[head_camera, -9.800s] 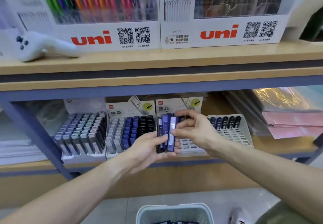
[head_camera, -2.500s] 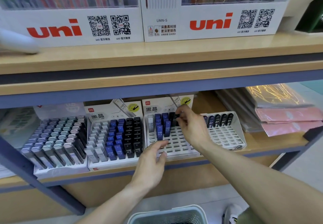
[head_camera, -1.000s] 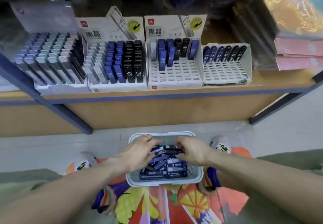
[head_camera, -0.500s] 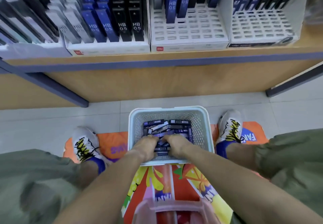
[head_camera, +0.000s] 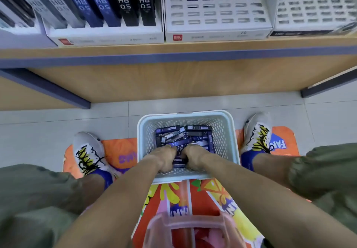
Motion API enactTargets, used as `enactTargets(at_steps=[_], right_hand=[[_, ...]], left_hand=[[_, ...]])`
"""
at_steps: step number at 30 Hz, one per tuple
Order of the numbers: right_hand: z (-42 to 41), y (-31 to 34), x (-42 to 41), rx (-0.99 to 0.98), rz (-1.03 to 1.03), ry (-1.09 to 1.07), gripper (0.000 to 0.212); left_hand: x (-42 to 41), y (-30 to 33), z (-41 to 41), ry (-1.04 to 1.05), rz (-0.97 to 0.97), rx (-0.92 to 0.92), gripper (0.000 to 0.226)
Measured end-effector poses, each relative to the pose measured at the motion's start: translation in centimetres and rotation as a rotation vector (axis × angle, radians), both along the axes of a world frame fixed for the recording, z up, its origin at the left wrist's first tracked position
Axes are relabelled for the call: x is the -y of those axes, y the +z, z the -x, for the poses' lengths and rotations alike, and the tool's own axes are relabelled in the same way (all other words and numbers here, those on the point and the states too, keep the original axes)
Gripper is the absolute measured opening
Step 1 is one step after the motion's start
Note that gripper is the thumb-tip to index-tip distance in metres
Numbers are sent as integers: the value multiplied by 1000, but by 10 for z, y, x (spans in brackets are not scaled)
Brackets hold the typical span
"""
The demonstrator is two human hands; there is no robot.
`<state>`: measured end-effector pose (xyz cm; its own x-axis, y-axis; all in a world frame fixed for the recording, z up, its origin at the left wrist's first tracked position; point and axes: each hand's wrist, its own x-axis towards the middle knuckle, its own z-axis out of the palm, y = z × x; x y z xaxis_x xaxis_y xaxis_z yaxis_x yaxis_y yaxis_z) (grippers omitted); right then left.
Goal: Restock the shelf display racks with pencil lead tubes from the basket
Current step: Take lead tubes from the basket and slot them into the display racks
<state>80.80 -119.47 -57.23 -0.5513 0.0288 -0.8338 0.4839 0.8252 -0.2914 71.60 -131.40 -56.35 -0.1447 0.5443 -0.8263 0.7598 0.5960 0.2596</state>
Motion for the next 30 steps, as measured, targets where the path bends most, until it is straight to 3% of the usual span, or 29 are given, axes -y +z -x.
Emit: enactTargets(at_steps=[3,6,12,18,21,27,30], right_hand=[[-1,-2,-2,23,45,-29,30],[1,0,-4,59,76,-42,22],[8,5,-4,160,136,-43,11],[10,7,-11,202,184,-107,49],[10,10,-14,212,230,-190,53],[6,12,-16,246,355,-326,35],[4,14,-20,220,417,-437,11]], left_hand=[[1,-1,2,26,44,50,34],[-1,2,6,98,116,99,38],[-8,12,11,180,277,172,76],[-9,22,14,254,302,238,89],[-8,24,13,266,321,268,96],[-6,29,11,262,312,274,92],[-3,28,10,295,263,266,88]])
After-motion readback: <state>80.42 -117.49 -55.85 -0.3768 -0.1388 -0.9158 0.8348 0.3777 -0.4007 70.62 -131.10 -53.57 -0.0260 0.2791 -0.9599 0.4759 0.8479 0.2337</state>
